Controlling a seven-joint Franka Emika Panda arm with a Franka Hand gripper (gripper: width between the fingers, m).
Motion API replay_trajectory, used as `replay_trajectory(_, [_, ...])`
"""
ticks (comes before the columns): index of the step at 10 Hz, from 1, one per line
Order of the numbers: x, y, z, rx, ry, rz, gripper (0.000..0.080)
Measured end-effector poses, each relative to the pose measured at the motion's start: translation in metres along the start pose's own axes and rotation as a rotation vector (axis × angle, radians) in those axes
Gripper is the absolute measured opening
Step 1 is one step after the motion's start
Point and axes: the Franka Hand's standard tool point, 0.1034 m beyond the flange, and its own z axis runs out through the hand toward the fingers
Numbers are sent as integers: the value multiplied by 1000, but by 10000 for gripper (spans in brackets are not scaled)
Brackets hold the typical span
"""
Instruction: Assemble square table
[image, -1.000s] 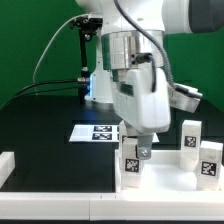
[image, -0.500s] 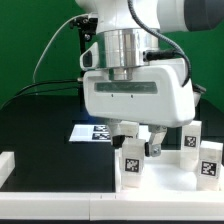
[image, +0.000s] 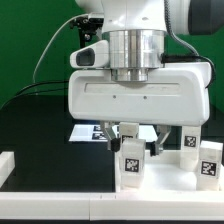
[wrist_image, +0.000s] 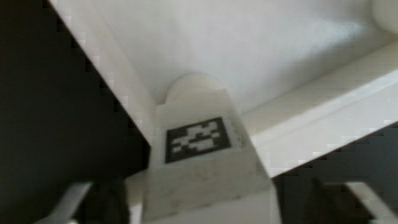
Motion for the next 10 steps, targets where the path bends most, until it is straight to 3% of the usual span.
replay_trajectory(1, [0, 0, 0, 1, -1, 33, 349])
replay_trajectory(2, [0, 1, 0, 0, -1, 141, 285])
replay_trajectory(5, [-1, 2, 1, -21, -6, 626, 285])
replay_trajectory(7, [-2, 4, 2, 20, -67, 1087, 285])
replay_trajectory(10, [-1, 4, 1, 20, -84, 1176, 285])
